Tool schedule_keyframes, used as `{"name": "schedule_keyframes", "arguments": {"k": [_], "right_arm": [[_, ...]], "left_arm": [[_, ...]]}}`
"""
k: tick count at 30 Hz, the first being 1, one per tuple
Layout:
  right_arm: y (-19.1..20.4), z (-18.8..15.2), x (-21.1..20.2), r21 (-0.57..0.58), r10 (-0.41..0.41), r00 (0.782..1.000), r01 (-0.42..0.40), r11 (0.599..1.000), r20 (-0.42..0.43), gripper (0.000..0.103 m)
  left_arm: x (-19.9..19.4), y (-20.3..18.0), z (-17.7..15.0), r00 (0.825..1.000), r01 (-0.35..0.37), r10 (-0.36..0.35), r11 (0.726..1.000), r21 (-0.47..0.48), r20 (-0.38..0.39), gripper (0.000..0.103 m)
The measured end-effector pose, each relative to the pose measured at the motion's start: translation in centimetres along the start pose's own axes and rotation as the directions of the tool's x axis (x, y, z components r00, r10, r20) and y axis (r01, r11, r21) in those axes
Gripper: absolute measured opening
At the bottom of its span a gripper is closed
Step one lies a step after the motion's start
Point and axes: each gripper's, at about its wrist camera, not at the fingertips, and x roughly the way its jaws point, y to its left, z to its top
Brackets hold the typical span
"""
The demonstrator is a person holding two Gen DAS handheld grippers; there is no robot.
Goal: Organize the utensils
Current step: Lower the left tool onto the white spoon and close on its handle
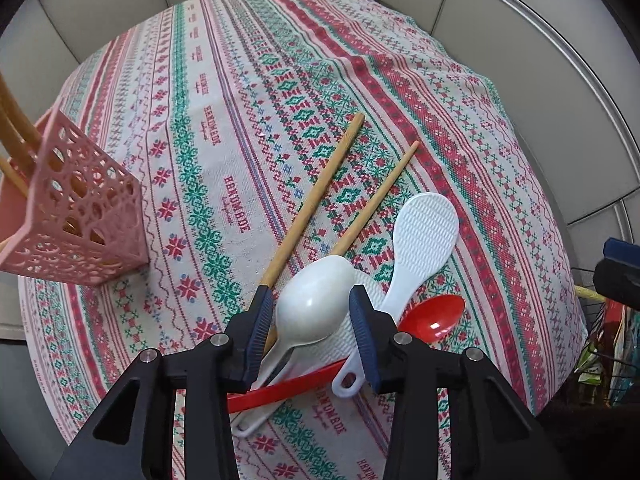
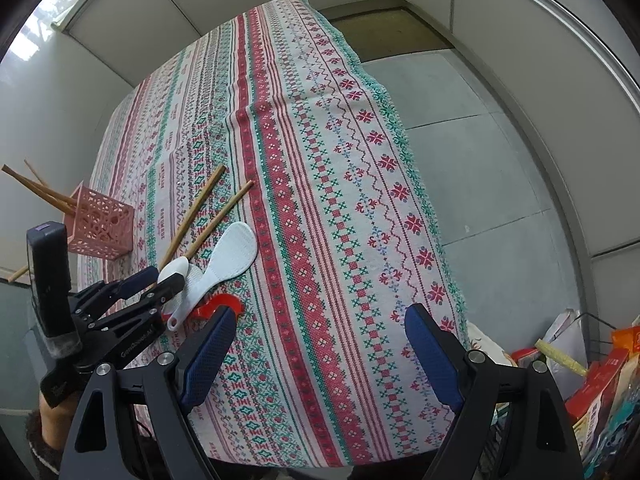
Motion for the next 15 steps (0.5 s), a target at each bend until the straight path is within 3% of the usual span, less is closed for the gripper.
{"name": "schedule_keyframes", "arguments": {"k": [7,15], "right_arm": [[-0.5,0.0,0.3,0.021,0.008,1.0,-0.007,1.0,-0.019,0.087],[0.0,0.0,0.6,0.026,0.018,0.999,-0.017,1.0,-0.031,0.087]], "left_arm": [[0.2,-0.4,0.3,1.0,-0.003,0.003,1.0,-0.015,-0.005,0.041],[-2.5,0.2,0.1,0.998,0.004,-0.001,0.999,-0.044,0.061,0.04]]}}
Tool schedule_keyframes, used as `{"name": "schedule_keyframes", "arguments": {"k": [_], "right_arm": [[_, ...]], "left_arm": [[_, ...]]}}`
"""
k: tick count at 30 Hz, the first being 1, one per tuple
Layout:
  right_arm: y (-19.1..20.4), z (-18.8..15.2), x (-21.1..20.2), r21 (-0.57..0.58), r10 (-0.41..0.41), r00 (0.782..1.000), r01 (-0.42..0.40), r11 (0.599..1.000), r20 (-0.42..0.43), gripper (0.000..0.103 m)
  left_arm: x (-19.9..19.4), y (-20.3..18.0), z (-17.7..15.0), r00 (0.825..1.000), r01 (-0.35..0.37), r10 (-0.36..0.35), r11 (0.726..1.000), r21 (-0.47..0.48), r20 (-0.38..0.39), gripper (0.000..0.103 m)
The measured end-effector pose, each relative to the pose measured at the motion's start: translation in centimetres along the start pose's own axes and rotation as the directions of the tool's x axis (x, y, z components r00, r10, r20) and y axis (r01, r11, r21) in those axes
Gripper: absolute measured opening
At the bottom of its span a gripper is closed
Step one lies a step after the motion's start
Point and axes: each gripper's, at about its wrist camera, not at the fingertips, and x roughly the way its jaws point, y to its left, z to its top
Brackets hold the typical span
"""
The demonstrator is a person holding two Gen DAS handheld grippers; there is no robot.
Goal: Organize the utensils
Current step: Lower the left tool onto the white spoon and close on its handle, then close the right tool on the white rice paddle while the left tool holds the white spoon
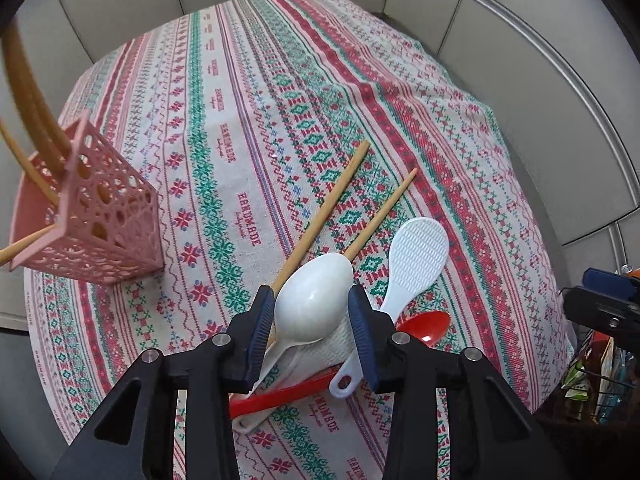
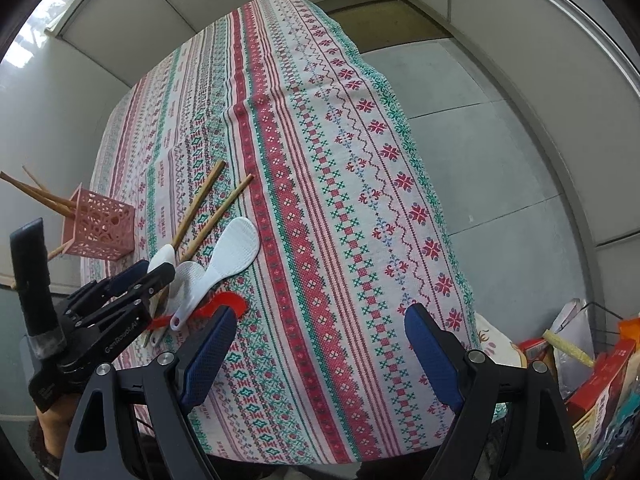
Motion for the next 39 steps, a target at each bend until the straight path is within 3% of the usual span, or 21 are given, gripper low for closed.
{"name": "schedule_keyframes", "arguments": {"k": [12,13,14,15,18,22,23,26,34,39], "right_arm": [[1.6,0.2,3.0,0.055,0.099,0.992,-0.095,0.994,-0.077,0.087],[1.8,0.3,3.3,0.06,0.108,0.991,-0.103,0.993,-0.079,0.087],[2.0,0.4,3.6,0.066,0.116,0.99,-0.111,0.992,-0.08,0.087],[2.2,0.5,3.8,0.073,0.124,0.989,-0.118,0.99,-0.08,0.087],[2.5,1.0,4.9,0.101,0.143,0.986,-0.135,0.986,-0.081,0.086],[2.8,1.5,6.4,0.134,0.154,0.983,-0.139,0.981,-0.103,0.071],[2.8,1.6,6.8,0.148,0.159,0.981,-0.142,0.979,-0.11,0.069],[3.0,1.9,7.4,0.172,0.174,0.979,-0.154,0.973,-0.108,0.059],[4.7,4.0,8.7,0.071,0.188,0.981,-0.184,0.98,-0.045,0.042],[5.4,4.5,9.1,-0.024,0.187,0.982,-0.188,0.982,-0.035,0.025]], "left_arm": [[-6.7,2.6,-1.9,0.988,0.076,-0.067,0.995,-0.064,0.142,0.038],[-7.2,2.8,-2.1,0.986,0.083,-0.072,0.994,-0.066,0.152,0.032],[-7.5,3.0,-2.3,0.984,0.091,-0.08,0.993,-0.069,0.157,0.009],[-7.8,3.3,-2.5,0.983,0.105,-0.092,0.992,-0.077,0.161,0.004],[-8.4,3.8,-3.1,0.98,0.121,-0.106,0.989,-0.082,0.167,0.004],[-7.8,4.3,-3.5,0.984,0.12,-0.111,0.991,-0.062,0.141,0.004],[-7.5,4.4,-3.5,0.986,0.114,-0.105,0.992,-0.062,0.133,0.01],[-6.4,4.6,-3.3,0.991,0.093,-0.087,0.994,-0.057,0.101,0.011],[-5.5,3.9,-2.8,0.993,0.091,-0.087,0.994,-0.055,0.076,0.014],[-4.9,3.3,-2.6,0.996,0.065,-0.063,0.997,-0.027,0.069,0.035]]}}
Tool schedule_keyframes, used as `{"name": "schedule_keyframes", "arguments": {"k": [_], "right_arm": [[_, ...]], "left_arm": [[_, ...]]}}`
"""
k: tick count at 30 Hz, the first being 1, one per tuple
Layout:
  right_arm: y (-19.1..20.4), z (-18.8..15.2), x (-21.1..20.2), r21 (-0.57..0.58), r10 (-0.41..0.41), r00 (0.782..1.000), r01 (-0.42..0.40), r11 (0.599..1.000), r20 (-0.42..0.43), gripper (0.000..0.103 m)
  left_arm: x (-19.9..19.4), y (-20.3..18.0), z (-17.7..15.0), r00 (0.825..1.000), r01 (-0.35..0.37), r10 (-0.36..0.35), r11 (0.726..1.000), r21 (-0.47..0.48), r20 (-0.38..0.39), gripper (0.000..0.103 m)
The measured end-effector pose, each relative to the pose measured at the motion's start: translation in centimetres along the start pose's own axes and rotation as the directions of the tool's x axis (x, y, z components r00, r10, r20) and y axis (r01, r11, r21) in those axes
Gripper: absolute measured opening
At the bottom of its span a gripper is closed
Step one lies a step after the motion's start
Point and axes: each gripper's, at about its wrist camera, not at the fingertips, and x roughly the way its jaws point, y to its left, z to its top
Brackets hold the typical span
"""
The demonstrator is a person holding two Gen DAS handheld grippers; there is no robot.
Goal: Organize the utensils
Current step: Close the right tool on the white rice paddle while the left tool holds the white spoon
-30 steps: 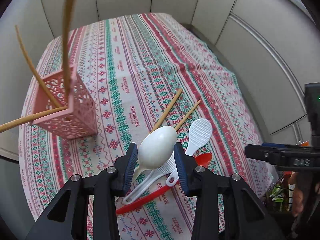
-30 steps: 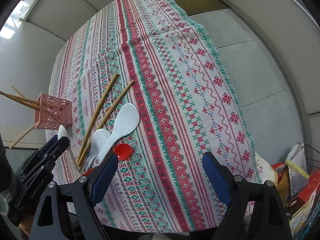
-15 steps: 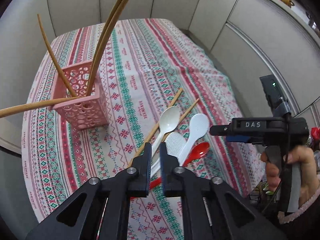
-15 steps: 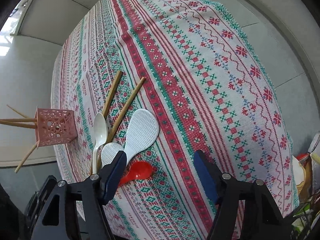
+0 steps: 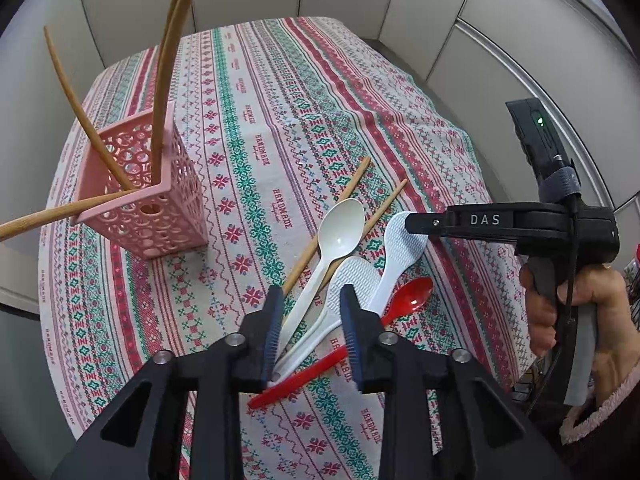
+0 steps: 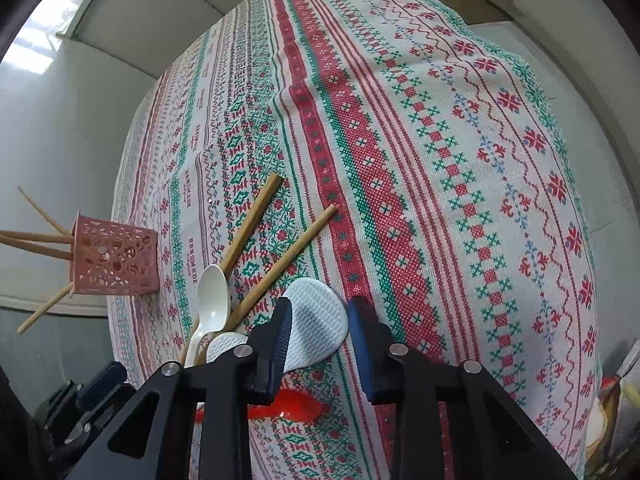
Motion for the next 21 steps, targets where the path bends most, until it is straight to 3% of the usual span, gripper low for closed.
{"name": "schedule_keyframes", "arguments": {"k": [4,9,21], "right_arm": [[-0.4,0.5,0.4,-0.039,0.03,1.0,-0.031,0.999,-0.006,0.01],[-2.2,0.3,-0.4,-0.008,0.092,0.996,-0.092,0.996,-0.013,0.006],[-4.5,-0.3,-3.8,0.001,0.043,0.999,-0.043,0.999,-0.013,0.004]], "left_arm": [[0.9,-0.3,0.3,1.0,-0.01,0.01,1.0,0.009,-0.009,0.038],[2.6,-0.8,1.1,0.999,-0.028,0.029,0.999,0.018,-0.016,0.041],[8.2,-3.9,4.3,0.997,-0.081,0.083,0.992,0.094,-0.012,0.041]]}}
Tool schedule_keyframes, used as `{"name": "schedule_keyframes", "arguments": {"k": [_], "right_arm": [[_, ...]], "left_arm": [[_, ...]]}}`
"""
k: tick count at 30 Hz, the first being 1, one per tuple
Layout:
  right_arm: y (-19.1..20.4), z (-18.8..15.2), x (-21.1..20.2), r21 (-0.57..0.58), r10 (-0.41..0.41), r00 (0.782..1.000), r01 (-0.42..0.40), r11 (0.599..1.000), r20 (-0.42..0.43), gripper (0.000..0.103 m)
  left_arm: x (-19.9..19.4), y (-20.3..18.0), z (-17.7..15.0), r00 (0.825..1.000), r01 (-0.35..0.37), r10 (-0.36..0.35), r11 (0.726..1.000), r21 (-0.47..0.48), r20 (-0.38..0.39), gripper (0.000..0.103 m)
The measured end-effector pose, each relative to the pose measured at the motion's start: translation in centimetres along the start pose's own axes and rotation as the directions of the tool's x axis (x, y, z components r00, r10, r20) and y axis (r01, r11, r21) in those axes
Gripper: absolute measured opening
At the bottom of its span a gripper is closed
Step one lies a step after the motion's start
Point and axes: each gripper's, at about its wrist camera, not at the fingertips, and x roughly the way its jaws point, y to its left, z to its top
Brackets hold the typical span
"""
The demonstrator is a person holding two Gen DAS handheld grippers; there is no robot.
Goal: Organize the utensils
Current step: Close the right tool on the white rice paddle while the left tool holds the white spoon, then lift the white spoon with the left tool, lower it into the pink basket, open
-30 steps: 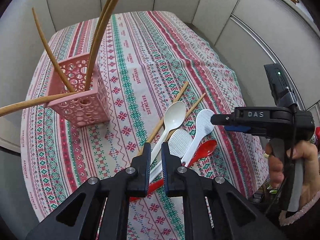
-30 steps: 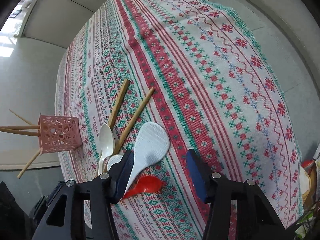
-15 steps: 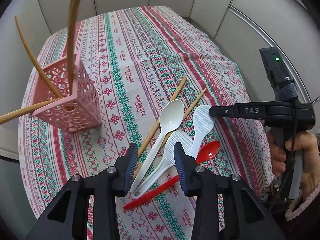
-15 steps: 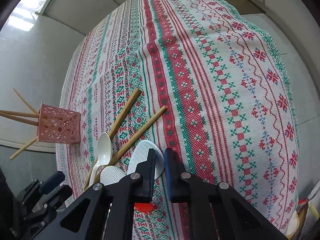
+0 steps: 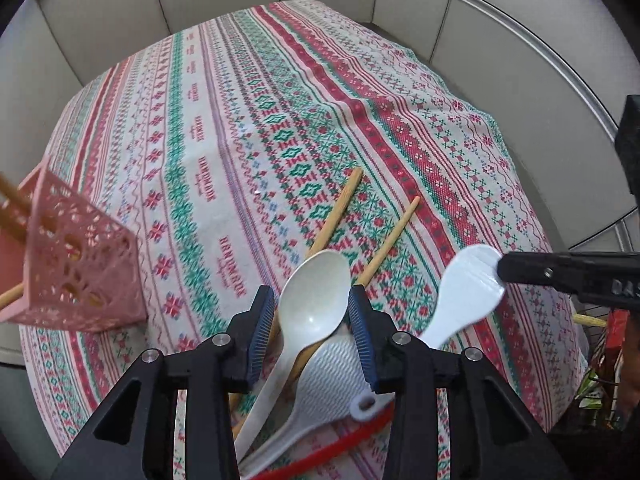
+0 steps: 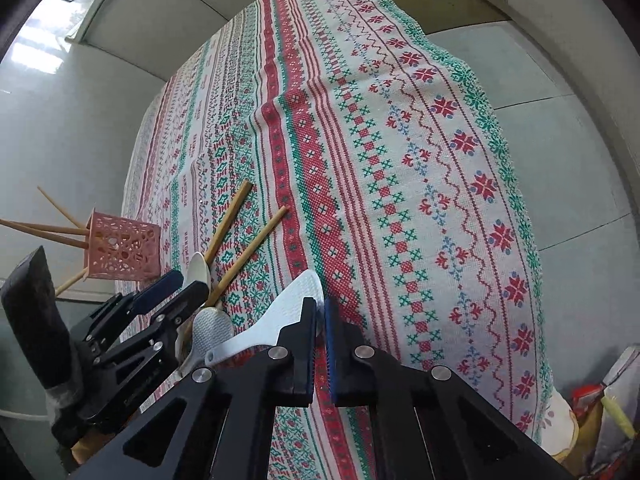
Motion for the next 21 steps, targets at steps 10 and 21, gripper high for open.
{"name": "schedule_keyframes", "arguments": {"k": [10,21], "right_arm": [[1.1,-0.4,-2.0,-0.044,0.018,1.0,-0.017,0.999,0.02,0.004],[1.1,-0.2,-1.8,-0.073,-0.034,0.997,0.039,0.997,0.062,0.023]], "left_arm": [[1.3,0.0,1.0,1.0,-0.023,0.023,1.0,0.018,0.009,0.039],[-2.7,0.7,0.8,0.996,0.025,-0.021,0.999,-0.044,0.091,0.037]]}}
